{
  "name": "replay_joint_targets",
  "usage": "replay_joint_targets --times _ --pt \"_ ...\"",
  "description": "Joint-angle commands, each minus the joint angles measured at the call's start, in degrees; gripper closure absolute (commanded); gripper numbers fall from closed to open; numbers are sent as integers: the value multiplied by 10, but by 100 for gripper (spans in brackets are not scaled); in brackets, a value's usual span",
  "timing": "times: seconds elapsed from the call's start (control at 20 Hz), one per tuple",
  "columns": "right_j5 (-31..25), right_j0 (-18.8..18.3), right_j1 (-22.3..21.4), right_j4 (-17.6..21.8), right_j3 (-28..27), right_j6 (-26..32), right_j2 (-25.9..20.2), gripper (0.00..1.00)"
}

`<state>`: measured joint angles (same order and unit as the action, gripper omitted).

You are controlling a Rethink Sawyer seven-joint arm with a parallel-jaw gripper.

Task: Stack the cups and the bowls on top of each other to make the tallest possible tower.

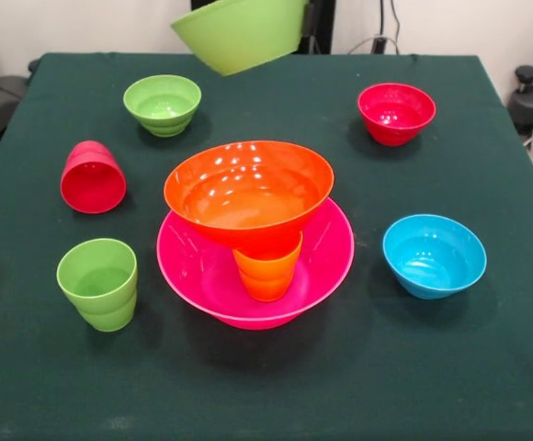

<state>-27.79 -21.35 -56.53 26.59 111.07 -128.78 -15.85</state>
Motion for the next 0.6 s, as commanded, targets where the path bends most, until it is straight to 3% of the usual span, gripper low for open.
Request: replay_joint_targets --times 0.05,0.25,0.6 --pt "10 39 93 13 -9 5 -36 100" --pt "-32 41 136 14 -52 51 -56 100" --pt "-22 68 167 22 -73 38 -45 100"
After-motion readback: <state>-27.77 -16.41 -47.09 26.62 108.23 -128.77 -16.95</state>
